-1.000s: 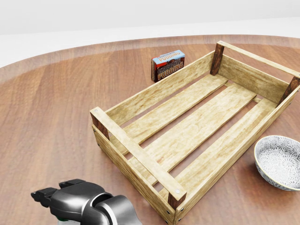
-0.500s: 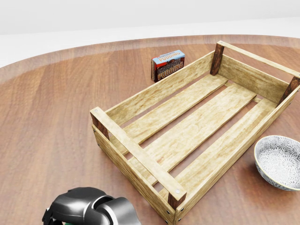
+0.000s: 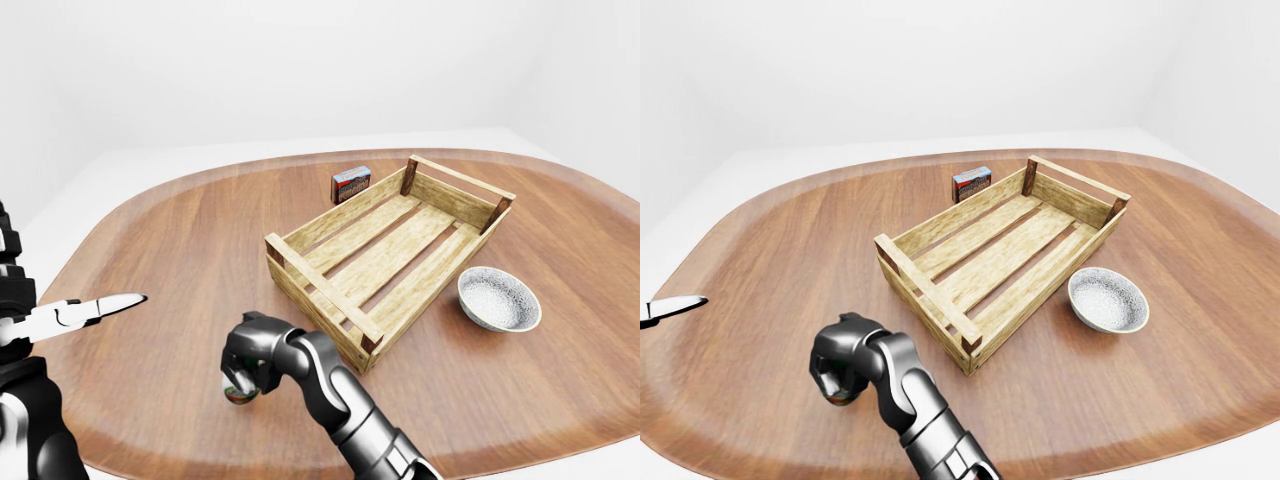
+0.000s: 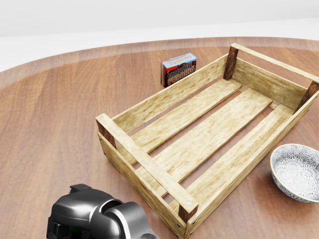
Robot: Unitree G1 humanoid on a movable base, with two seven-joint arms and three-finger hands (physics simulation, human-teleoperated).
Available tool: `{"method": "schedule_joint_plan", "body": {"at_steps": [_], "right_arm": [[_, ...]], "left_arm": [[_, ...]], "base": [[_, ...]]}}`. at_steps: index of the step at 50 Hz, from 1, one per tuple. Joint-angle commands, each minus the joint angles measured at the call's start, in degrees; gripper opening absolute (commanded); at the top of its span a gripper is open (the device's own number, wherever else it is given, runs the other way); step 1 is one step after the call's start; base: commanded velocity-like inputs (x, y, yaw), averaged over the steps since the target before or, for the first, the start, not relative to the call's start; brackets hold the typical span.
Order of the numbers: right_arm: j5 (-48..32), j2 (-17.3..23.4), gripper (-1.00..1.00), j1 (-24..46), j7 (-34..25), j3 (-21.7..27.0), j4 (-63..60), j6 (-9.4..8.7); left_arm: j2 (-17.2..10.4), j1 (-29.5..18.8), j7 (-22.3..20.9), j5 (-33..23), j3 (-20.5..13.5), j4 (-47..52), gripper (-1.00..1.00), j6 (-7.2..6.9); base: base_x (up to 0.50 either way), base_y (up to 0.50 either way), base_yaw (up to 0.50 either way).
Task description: Pick up the salad dressing and put it in the tray.
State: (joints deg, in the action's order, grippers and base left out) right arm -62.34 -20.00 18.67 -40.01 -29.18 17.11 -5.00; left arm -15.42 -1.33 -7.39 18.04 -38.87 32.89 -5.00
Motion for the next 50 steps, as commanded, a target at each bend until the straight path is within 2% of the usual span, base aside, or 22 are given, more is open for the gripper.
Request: {"method": "schedule_joint_plan", "body": {"at_steps": [1, 7, 19, 25, 29, 34, 44, 50], "right_arm": [[0.09, 0.0, -1.0, 1.07, 0.01, -0.94, -7.37, 0.0], [0.71, 0.0, -1.0, 3.94, 0.01, 0.82, -11.16, 0.0], [0.56, 0.0, -1.0, 6.2, 0.01, 1.2, -14.98, 0.0], [-0.33, 0.0, -1.0, 10.27, 0.01, 3.59, -16.66, 0.0], [-0.55, 0.0, -1.0, 15.62, 0.01, 6.83, -18.3, 0.0], [0.65, 0.0, -1.0, 25.56, 0.01, 12.18, -18.86, 0.0], [11.28, 0.0, -1.0, 44.2, 0.01, 19.66, -14.95, 0.0], [19.21, 6.82, -1.0, 52.55, 0.01, 22.27, -10.56, 0.0]], "left_arm": [[0.16, 0.06, -0.22, -0.18, 0.1, 0.01, 1.0, 0.0], [0.27, 0.12, -0.26, -0.33, 0.3, 0.26, 1.0, 0.0], [0.27, 0.09, -0.39, -0.3, 0.08, 0.64, 1.0, 0.0], [0.37, 0.09, -0.43, -0.52, 0.34, 0.4, 1.0, 0.0], [0.29, 0.06, -0.38, -0.41, 0.23, 0.37, 1.0, 0.0], [0.28, -0.02, -0.41, -0.47, 0.32, 0.08, 1.0, 0.0], [0.31, -0.02, -0.52, -0.66, 0.58, -0.25, 1.0, 0.0], [0.4, 0.08, -0.66, -0.82, 0.76, -0.47, 1.0, 0.0]], "base": [[0.0, 0.0, 0.0], [0.0, 0.0, 0.0], [0.0, 0.0, 0.0], [0.0, 0.0, 0.0], [0.0, 0.0, 0.0], [0.0, 0.0, 0.0], [0.0, 0.0, 0.0], [0.0, 0.0, 0.0]]}}
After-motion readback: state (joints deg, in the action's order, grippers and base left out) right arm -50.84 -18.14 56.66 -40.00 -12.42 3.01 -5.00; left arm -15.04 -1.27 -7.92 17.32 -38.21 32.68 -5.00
